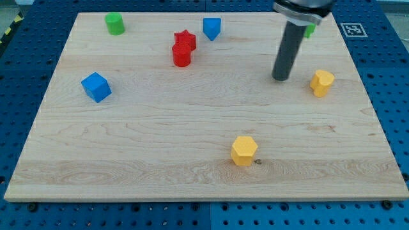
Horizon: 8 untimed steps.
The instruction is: Slide the red circle to the bottom left side of the board
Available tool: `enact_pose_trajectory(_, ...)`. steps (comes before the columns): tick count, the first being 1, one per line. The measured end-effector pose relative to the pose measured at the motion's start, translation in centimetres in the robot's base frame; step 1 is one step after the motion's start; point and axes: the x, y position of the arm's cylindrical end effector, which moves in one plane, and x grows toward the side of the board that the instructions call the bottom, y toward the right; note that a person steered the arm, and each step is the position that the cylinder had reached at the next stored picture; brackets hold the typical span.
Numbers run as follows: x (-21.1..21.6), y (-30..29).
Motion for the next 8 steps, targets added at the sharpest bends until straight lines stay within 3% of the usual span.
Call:
enact_pose_trajectory(1,1.1,-4.8)
enact_pose_trajectory(3,1.2,-20.0)
enact_pose_trajectory(4,-0.9,-25.7)
enact_pose_trajectory(5,-4.5,-26.9)
enact_pose_trajectory(6,-4.9,-22.0)
enact_pose_trajectory(7,-2.0,-14.0)
enact_pose_trajectory(8,0.2,-11.1)
